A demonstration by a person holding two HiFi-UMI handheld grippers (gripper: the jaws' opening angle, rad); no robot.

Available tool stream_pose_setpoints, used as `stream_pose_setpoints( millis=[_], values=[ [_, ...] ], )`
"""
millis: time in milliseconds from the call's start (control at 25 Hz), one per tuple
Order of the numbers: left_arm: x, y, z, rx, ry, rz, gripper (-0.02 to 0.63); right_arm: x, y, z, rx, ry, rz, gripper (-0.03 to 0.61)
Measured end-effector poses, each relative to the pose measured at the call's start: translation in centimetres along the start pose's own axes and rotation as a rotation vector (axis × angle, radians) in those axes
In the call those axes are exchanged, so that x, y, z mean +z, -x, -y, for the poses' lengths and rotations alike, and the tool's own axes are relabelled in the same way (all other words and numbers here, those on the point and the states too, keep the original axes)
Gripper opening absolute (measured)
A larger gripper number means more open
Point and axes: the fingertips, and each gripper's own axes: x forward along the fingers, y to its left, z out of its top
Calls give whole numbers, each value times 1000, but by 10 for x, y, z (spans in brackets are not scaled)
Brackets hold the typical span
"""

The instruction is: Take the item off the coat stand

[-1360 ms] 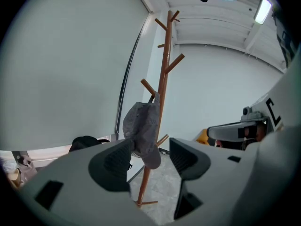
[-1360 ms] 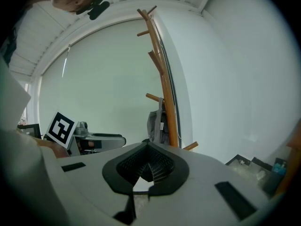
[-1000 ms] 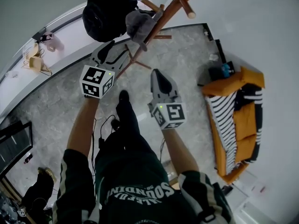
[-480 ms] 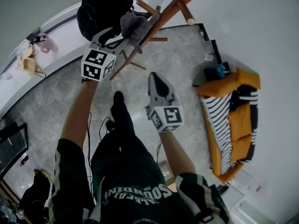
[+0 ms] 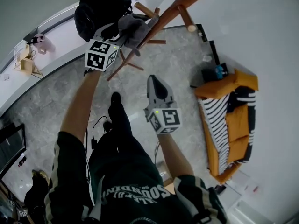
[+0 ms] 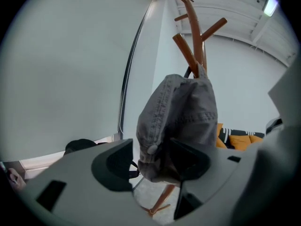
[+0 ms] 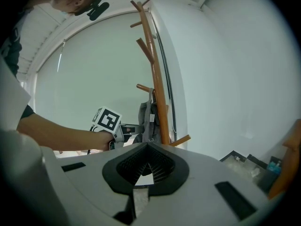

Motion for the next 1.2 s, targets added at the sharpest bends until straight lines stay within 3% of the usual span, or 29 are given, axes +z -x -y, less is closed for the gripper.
stream_pose_setpoints(
  millis=[120,160,240,520,1200],
  values=[
    [0,-4,-2,11,-21,-5,210,-1,0,3,-8,1,-3,-1],
    [1,-4,-3,15,-27,-1,150,-1,0,4,-10,2,-4,0],
    [5,-1,-4,14,-32,12,96,-3,0,5,-14,3,-8,-1],
    [13,14,0,-29,-2,55,86,-3,-1,3,-13,2,-13,0],
    [37,48,-9,-54,-4,61,84,12,1,-13,15,2,1,0]
  ],
)
